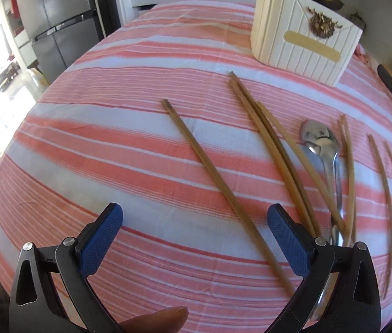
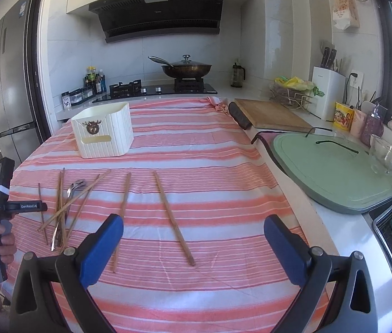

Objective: Organize utensils
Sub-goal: 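Close the left tool on a wooden chopstick while the right tool grasps another chopstick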

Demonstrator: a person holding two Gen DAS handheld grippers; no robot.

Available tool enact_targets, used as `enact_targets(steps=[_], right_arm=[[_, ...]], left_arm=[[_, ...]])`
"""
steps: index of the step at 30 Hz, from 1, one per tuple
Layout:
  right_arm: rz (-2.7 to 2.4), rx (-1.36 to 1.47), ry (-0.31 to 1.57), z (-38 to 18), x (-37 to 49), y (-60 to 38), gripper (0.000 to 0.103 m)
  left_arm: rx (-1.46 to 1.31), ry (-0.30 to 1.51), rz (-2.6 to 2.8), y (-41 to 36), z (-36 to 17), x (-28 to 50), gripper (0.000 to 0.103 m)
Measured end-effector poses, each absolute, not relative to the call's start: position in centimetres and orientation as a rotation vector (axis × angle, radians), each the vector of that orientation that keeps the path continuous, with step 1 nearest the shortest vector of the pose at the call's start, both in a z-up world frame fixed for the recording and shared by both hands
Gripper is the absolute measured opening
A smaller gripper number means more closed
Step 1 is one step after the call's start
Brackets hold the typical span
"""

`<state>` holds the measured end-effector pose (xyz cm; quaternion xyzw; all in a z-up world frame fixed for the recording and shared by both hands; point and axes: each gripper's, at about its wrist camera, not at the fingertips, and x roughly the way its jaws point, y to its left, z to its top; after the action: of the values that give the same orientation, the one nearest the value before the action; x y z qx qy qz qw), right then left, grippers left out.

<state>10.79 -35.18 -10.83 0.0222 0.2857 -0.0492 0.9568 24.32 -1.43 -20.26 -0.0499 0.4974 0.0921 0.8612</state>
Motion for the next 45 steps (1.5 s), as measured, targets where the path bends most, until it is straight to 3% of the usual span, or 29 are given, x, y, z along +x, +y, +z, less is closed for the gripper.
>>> enact_targets(steps=[21, 25, 30, 36, 42, 44, 45], right_arm=[[0.112, -0.164, 0.990, -20.7, 23.0, -33.6, 0.101], [0.190, -0.108, 1.012, -20.7, 23.9, -33.4, 0.087], [0.243, -0.095, 1.052, -20.5, 25.9, -32.6, 0.087], [0.280, -0.161, 1.158, -20.3, 28.9, -32.0, 0.078], [0.312, -0.219, 1.210, -19.9, 31.7, -31.3, 0.052], [0.315, -0.219, 1.217, -19.7, 33.1, -31.0, 0.036], [0.316, -0.208, 1.221, -19.7, 33.8, -30.9, 0.035]], left_arm=[[0.051, 1.155, 0.042, 5.0, -19.8, 21.6, 0.103], [0.079, 1.151, 0.014, 4.7, -19.8, 21.4, 0.102], [0.113, 1.156, -0.057, 3.8, -19.7, 23.2, 0.100], [0.075, 1.219, -0.135, 4.3, -19.4, 26.8, 0.082], [0.083, 1.255, -0.164, 3.7, -18.9, 30.5, 0.054], [0.093, 1.265, -0.174, 3.1, -18.8, 31.5, 0.046], [0.101, 1.272, -0.176, 2.8, -18.8, 31.9, 0.043]])
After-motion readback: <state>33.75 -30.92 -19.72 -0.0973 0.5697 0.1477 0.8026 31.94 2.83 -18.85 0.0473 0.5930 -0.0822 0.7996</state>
